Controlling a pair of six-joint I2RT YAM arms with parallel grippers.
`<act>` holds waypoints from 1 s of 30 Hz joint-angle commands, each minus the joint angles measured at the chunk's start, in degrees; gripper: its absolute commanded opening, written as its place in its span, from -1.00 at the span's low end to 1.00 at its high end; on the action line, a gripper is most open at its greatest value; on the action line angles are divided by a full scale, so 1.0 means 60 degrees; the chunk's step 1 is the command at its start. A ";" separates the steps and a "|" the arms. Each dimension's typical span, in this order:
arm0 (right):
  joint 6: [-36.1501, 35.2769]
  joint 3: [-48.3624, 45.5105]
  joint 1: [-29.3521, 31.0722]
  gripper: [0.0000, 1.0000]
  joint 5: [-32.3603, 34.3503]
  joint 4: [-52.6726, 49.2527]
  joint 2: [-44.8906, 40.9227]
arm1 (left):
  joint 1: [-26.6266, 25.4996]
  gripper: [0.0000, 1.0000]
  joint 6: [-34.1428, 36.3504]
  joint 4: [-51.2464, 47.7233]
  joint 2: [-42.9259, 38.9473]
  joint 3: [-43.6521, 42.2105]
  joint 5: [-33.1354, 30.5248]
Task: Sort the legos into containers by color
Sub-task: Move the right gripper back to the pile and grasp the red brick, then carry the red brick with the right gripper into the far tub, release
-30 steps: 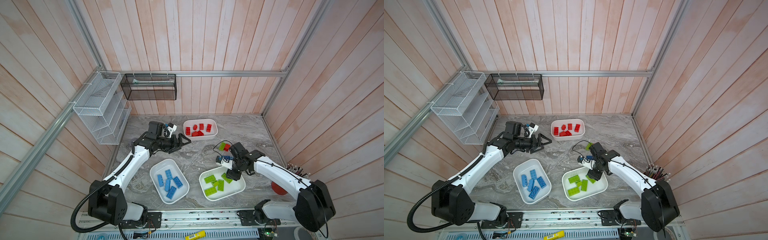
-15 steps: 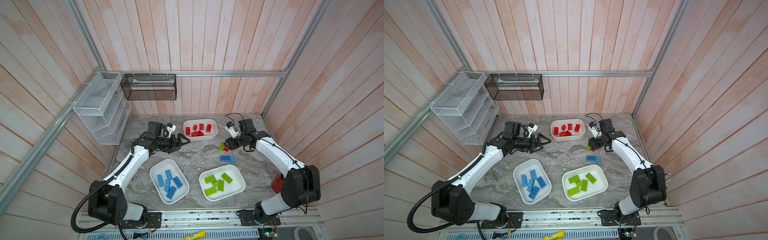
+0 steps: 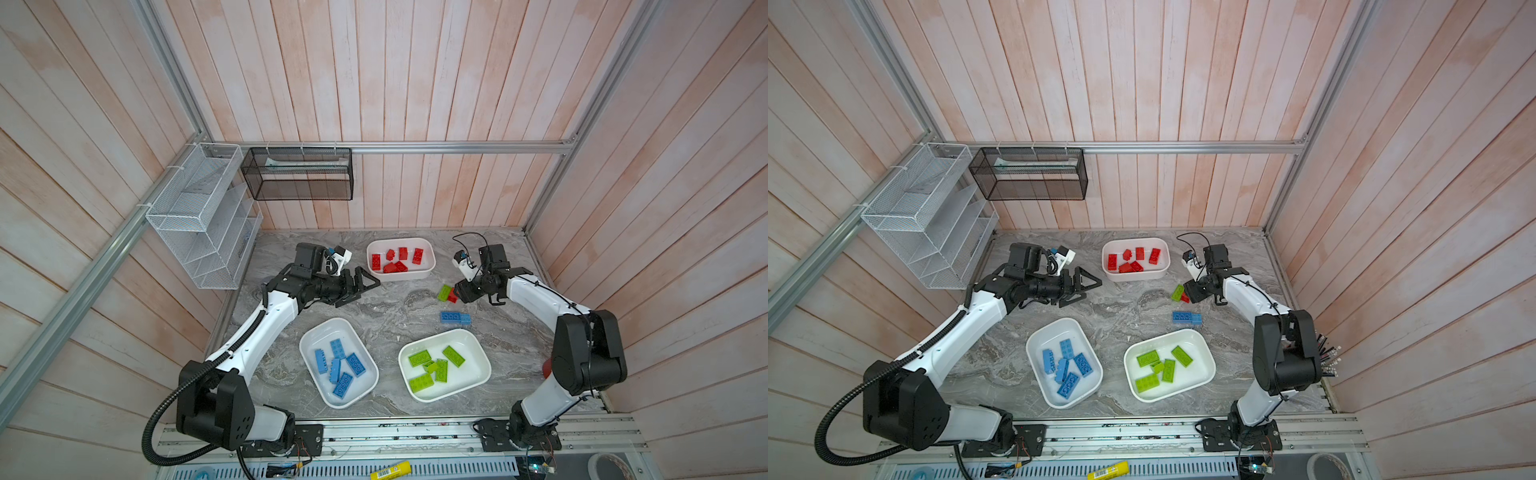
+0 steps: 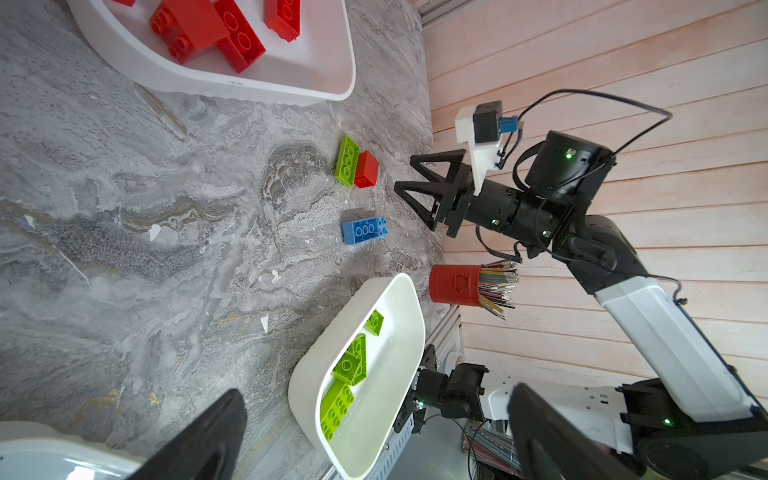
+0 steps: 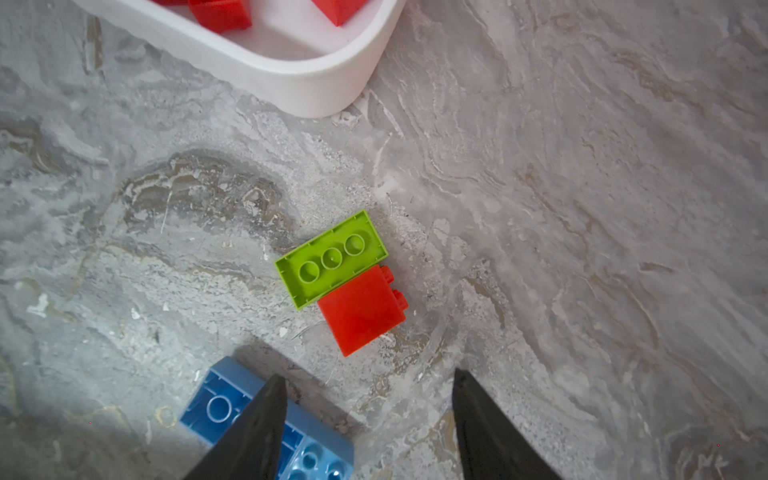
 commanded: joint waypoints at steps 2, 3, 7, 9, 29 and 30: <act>-0.1984 0.0145 -0.0112 0.29 -0.0926 0.0263 0.0597 | 0.0053 1.00 0.0240 0.0133 0.0077 -0.0180 0.0077; -0.2274 0.0288 -0.0141 0.29 -0.1096 0.0085 0.0817 | 0.0053 1.00 0.0272 0.0104 0.0090 -0.0175 0.0075; -0.2983 0.0585 -0.0212 0.29 -0.1259 -0.0303 0.1500 | 0.0065 1.00 0.0342 0.0031 0.0086 -0.0191 0.0017; -0.3141 0.0649 -0.0249 0.28 -0.1352 -0.0284 0.1742 | 0.0057 1.00 0.0367 0.0019 0.0089 -0.0211 0.0022; -0.2933 0.1393 -0.0185 -0.09 -0.1696 0.0224 0.3019 | 0.0051 1.00 0.0417 0.0002 0.0413 -0.0100 0.0043; -0.2911 0.1417 -0.0182 -0.12 -0.1711 0.0224 0.3020 | 0.0050 1.00 0.0414 -0.0014 0.0416 -0.0074 0.0044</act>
